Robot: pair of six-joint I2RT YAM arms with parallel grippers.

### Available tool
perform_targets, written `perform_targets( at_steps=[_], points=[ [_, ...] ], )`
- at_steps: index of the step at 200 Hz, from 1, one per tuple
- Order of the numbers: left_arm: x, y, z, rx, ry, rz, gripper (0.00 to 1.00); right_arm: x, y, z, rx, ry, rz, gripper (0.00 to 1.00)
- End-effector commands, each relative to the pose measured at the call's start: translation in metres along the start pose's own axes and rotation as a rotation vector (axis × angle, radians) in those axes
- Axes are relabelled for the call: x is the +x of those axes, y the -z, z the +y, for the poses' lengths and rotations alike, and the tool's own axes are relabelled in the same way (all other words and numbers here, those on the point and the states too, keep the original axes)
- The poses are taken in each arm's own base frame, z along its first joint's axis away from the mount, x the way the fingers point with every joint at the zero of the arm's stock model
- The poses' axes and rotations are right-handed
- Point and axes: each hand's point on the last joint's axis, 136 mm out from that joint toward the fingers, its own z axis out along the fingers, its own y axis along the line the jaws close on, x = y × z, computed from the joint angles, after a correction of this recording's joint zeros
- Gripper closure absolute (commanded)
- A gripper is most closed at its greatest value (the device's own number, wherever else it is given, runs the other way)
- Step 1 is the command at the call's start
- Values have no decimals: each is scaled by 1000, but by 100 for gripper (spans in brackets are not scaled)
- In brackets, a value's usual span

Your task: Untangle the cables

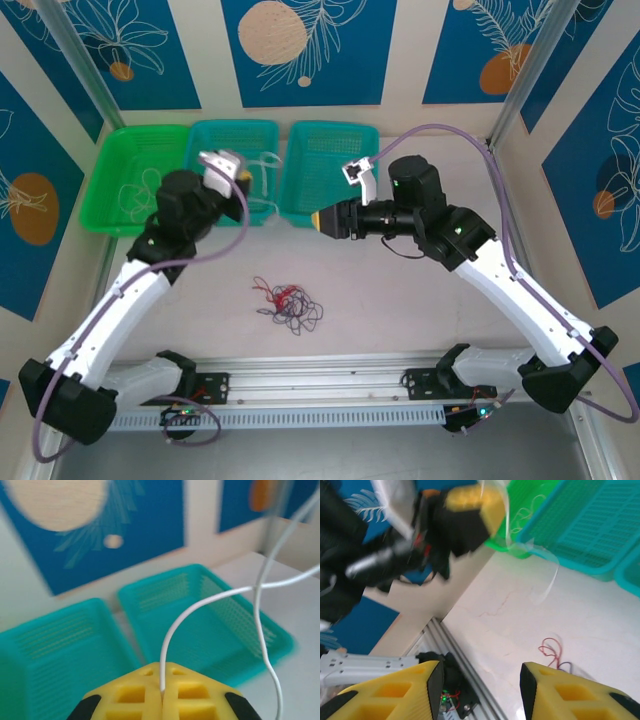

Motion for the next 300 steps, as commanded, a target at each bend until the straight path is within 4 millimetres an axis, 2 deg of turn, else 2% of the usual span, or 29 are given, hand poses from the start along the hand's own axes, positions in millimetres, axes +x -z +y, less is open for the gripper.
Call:
perform_targets(
  at_steps=[1,24,56,91,120,151,157,171,177,190,198,222,249,271,300],
  points=[
    [10,-13,55,-150,10,70,100,-1,-7,18,-80,45,10,53],
    [15,-28,110,-275,51,102,100,0,-15,22,-87,45,24,46],
    [23,-36,186,-399,123,84,100,0,-18,12,-29,30,18,35],
    [52,-23,269,-574,209,147,100,-6,-10,8,26,41,-1,29],
    [89,-13,313,-685,284,236,100,-5,-7,2,62,29,-9,28],
    [134,-11,340,-706,416,315,100,-5,-7,1,64,6,-9,28],
    [141,-13,342,-695,433,338,90,-5,-7,1,64,2,-8,28],
    [147,-17,343,-657,465,350,51,-5,-6,2,63,4,-8,28],
    [147,-17,342,-644,485,340,37,-5,-6,2,65,4,-9,28],
    [140,-13,341,-636,521,308,19,-5,-6,0,72,2,-11,28],
    [135,-9,338,-637,532,289,13,-5,-7,-1,78,-1,-12,28],
    [106,0,322,-590,574,209,11,-3,-10,-5,83,-10,-6,28],
    [75,10,284,-475,675,102,11,2,-15,-23,153,-42,-2,28],
    [55,20,233,-370,720,61,12,12,-23,-42,212,-85,17,28],
    [52,32,147,-235,685,120,18,25,-39,-55,223,-136,66,28]
  ],
)
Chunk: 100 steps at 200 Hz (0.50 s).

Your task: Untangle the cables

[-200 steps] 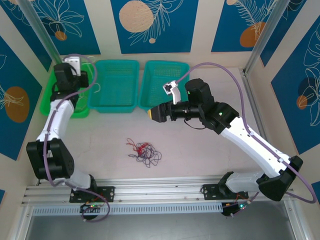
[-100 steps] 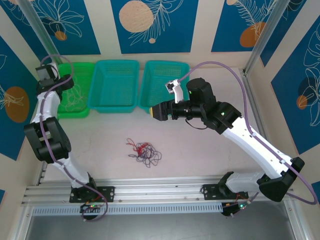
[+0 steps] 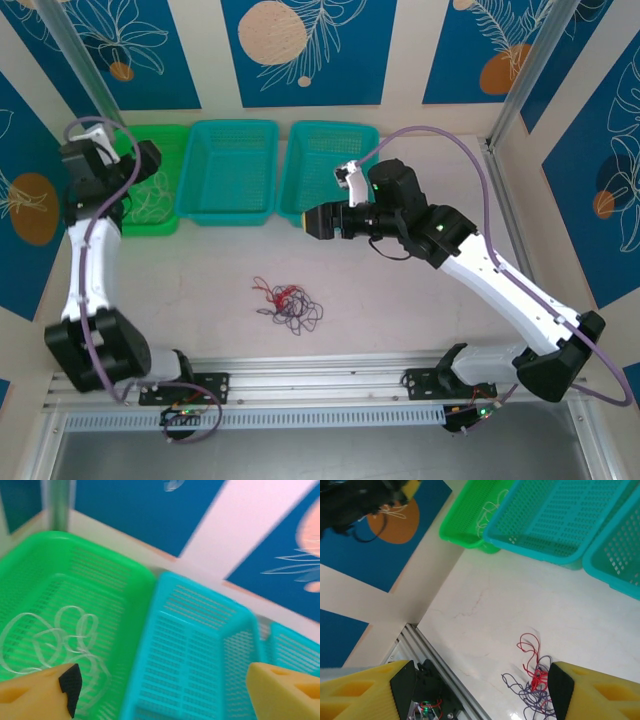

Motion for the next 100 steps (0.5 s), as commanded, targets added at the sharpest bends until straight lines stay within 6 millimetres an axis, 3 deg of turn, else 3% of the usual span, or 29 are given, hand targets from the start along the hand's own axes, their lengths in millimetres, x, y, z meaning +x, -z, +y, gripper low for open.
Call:
perform_targets(
  at_steps=[1,18,42,70,100],
  points=[
    [44,27,-53,141,16,105,18,15,-19,-19,50,-63,58,28],
    [83,47,-82,208,4,193,20,23,-30,-21,41,-93,98,28],
    [149,73,-108,292,-12,349,23,36,-47,-22,18,-119,162,28],
    [230,94,-108,278,8,555,30,47,-63,-21,7,-114,218,28],
    [300,97,-104,218,-10,704,33,59,-80,-26,17,-117,267,28]
  ],
)
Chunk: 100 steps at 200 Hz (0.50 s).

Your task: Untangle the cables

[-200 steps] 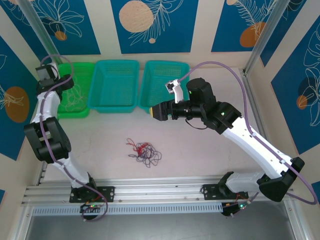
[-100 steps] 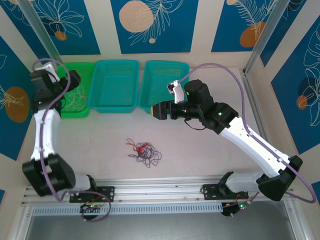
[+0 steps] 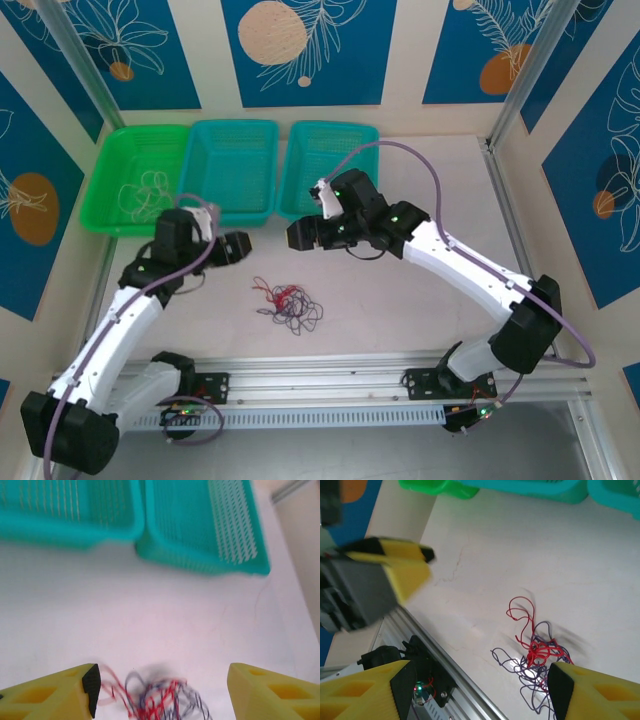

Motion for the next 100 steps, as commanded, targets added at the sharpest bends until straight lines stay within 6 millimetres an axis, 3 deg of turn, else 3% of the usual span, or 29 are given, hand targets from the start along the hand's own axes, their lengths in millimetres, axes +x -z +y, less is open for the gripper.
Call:
perform_targets(
  at_steps=[1,32,63,100],
  points=[
    [45,-20,13,-77,57,116,33,8,-12,4,-23,-5,47,28],
    [72,-60,27,-173,7,154,33,20,-27,-5,14,2,90,29],
    [75,-80,60,-345,34,143,36,37,-35,-21,76,-1,122,29],
    [81,-101,65,-347,27,171,56,55,-46,-34,109,-35,152,29]
  ],
)
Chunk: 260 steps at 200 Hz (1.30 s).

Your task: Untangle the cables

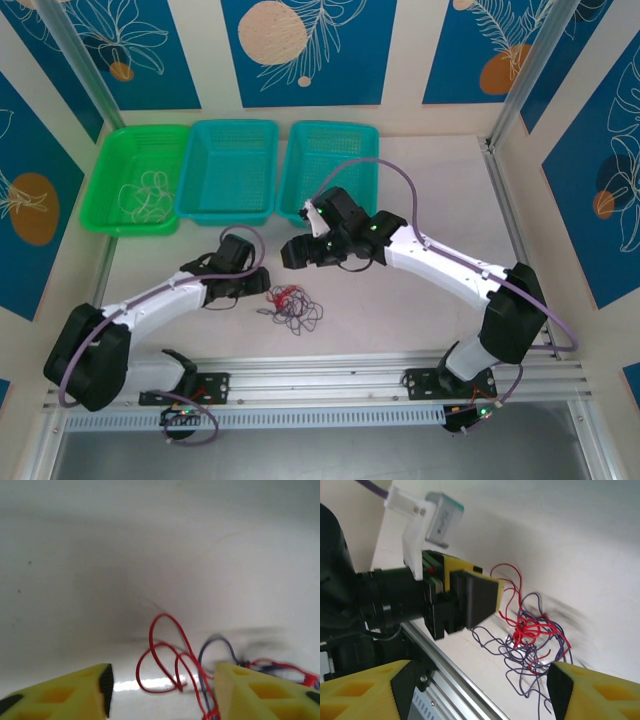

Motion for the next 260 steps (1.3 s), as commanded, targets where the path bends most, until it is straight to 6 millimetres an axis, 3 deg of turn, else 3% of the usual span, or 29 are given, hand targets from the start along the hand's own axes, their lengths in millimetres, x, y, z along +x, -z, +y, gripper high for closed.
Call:
perform_targets(
  at_steps=[1,48,78,108,129,152,166,194,228,242,260],
  points=[
    [-12,-10,-3,-8,0,-46,57,13,-11,-11,33,-25,28,29],
    [-3,-17,-2,-7,0,-2,100,29,-46,-34,171,-39,66,28],
    [-8,-9,-13,53,-20,-28,100,38,-84,-46,330,59,112,26],
    [-11,2,-13,58,-27,-44,100,43,-106,-84,552,58,127,34],
    [-16,14,-4,42,-13,-77,100,45,-97,-113,650,0,123,54],
    [-28,32,12,13,6,-136,100,47,-80,-133,637,-61,102,81],
    [-35,42,24,-11,24,-166,100,50,-67,-147,627,-116,86,91],
    [-43,59,53,-53,98,-200,100,61,-40,-181,642,-275,68,100],
    [-45,68,70,-72,103,-220,100,75,-13,-211,642,-453,11,100],
    [-42,65,66,-48,61,-201,100,73,-4,-212,628,-467,-16,100],
    [-38,59,49,51,32,-180,100,56,-2,-186,556,-348,-40,98]
  ],
)
